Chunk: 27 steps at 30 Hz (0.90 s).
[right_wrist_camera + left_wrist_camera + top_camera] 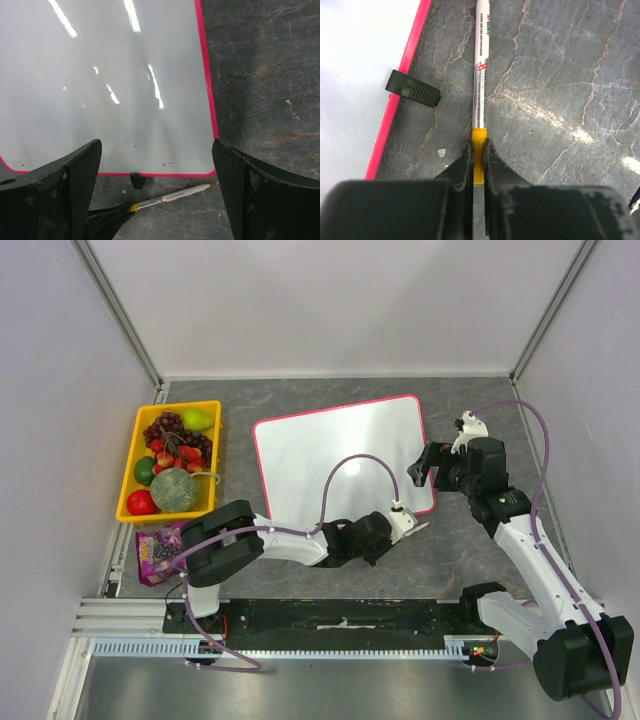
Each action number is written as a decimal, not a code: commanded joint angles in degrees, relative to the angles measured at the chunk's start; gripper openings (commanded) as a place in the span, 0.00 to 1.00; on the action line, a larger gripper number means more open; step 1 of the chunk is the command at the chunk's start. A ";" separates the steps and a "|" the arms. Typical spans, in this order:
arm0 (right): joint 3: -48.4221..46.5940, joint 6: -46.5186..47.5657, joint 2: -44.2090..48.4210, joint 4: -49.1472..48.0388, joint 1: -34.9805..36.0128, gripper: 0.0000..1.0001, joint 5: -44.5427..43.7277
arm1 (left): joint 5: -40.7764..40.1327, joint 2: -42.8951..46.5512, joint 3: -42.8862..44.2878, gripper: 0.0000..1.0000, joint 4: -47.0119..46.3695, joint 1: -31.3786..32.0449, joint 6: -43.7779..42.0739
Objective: Write a sentence on the whiteboard
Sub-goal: Pick up the whiteboard marker at the center of the board.
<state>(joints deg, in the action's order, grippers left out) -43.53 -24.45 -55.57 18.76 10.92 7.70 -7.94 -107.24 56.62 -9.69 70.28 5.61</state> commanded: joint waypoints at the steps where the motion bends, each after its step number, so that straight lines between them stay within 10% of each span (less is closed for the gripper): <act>1: -0.86 0.72 0.38 0.04 -0.02 0.98 0.47 | -0.93 -0.69 -1.95 0.02 -1.64 1.17 -1.65; 9: -2.35 2.64 1.43 1.62 -0.02 0.98 3.01 | 4.78 14.58 -7.05 0.02 2.12 1.35 -3.14; 27: -5.17 5.91 -3.57 -12.42 12.98 0.90 40.43 | 11.90 45.88 0.77 0.02 50.37 -8.23 -2.97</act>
<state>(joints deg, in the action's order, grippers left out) -46.83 -18.92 -56.84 12.99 21.30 36.05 -0.38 -66.74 54.83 29.39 63.29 3.64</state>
